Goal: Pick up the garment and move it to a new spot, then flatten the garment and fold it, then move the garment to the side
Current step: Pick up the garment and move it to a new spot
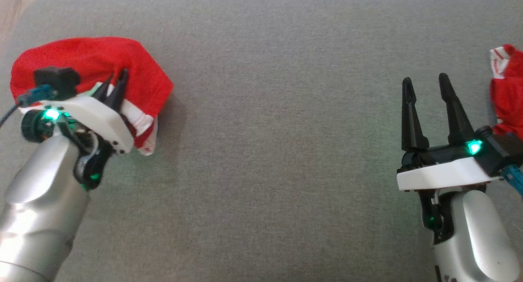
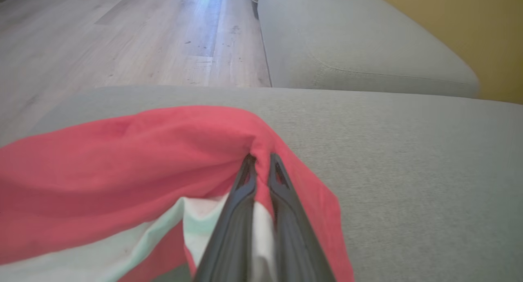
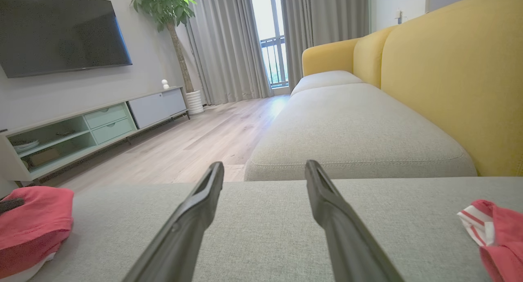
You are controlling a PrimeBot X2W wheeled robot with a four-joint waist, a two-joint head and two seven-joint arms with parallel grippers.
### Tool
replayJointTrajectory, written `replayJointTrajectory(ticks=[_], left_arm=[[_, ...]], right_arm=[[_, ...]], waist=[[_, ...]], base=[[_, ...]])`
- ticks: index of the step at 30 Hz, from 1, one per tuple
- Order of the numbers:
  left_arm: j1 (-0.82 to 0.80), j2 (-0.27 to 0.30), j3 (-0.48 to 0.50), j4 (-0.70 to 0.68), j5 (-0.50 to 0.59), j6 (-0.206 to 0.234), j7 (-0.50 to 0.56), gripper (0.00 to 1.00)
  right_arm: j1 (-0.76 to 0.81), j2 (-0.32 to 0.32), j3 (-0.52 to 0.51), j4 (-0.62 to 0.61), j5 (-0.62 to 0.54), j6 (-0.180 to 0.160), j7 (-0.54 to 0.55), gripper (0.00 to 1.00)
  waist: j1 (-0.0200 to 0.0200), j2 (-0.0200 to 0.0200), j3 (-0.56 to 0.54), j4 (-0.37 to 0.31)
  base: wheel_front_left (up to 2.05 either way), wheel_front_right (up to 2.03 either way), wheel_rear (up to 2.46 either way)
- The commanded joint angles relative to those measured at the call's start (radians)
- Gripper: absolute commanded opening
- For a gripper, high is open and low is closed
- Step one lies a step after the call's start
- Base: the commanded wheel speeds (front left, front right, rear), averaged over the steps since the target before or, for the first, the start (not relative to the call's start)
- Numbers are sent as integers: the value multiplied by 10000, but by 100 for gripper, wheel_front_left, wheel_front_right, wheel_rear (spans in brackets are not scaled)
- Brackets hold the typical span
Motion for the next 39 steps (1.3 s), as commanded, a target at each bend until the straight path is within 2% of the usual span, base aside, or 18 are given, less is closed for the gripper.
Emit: replayJointTrajectory(ticks=[1,11,17,25,32,33,34,39], left_arm=[[-365,327,204,-378,151,16,-176,0],[75,-1106,-689,-1979,478,331,-459,0],[165,-2258,-1315,-2825,821,811,-645,0],[-116,-3365,-1970,-2758,1328,1367,-1071,0],[-692,-3714,-2479,-2117,1274,1952,-1869,0],[-784,-3719,-2620,-2094,1117,2015,-2000,45],[-884,-3721,-2781,-2073,979,2086,-2164,100],[-1293,-3726,-3279,-1667,320,2313,-2797,100]], right_arm=[[-5,-14,277,-233,95,-9,-125,100],[5,-14,515,360,562,-9,-563,100],[-106,-14,546,567,736,-9,-749,100],[-187,-14,779,755,878,-9,-865,100],[-335,-14,1062,898,966,-9,-909,100],[-363,-14,1122,927,980,-9,-912,100],[-391,-14,1173,954,993,-9,-915,100],[-519,-14,1144,958,1019,-9,-923,100]], waist=[[1,0,-196,-191],[1,0,-615,-939],[1,0,-606,-1503],[1,0,-417,-2062],[1,0,-230,-2498],[1,0,-214,-2556],[1,0,-197,-2603],[1,0,-65,-2582]], base=[[0,0,0],[0,0,0],[0,0,0],[0,0,0],[0,0,0],[0,0,0],[0,0,0],[0,0,0]])
